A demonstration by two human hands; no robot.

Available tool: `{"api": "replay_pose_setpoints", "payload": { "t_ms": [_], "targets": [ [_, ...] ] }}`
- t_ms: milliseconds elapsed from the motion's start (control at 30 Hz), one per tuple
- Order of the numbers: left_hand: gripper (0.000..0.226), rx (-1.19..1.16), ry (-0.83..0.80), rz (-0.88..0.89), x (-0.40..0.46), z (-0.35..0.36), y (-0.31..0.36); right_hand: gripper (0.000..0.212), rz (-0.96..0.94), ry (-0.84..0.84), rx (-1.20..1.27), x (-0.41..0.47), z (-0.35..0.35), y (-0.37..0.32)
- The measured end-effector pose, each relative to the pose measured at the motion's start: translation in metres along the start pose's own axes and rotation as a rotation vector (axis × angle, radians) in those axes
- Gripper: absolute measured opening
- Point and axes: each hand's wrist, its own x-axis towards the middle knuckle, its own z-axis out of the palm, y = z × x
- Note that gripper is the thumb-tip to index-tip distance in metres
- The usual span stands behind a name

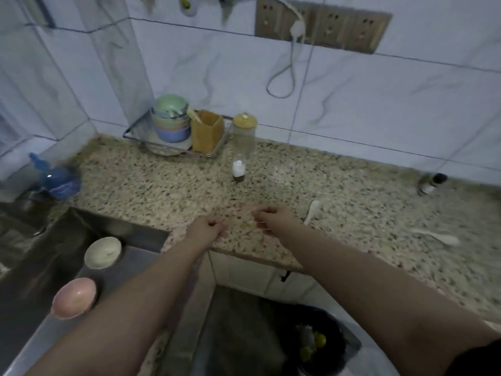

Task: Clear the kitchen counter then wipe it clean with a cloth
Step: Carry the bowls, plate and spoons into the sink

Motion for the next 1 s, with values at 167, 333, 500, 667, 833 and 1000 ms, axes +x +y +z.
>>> {"api": "replay_pose_setpoints", "payload": {
  "t_ms": [167,333,500,667,833,1000],
  "targets": [
    [0.024,0.044,-0.116,0.018,0.013,0.106,0.051,0.01,0.086,0.156,0.108,0.01,-0.123,0.032],
    [0.028,0.265,-0.12,0.039,0.026,0.196,0.078,0.014,0.148,0.289,0.181,0.013,-0.234,0.072],
    [0.044,0.435,0.002,-0.014,0.046,0.243,0.085,0.01,0.229,0.373,0.22,0.015,-0.315,0.111],
    [0.045,0.522,0.043,0.002,0.07,0.263,0.074,0.014,0.275,0.431,0.248,0.027,-0.356,0.148],
    [0.031,0.527,0.082,0.012,0.085,0.278,0.063,0.013,0.298,0.459,0.299,0.037,-0.376,0.172],
    [0.018,0.647,0.038,0.099,0.086,0.293,0.071,0.013,0.228,0.547,0.055,0.053,-0.395,0.191]
  ]
}}
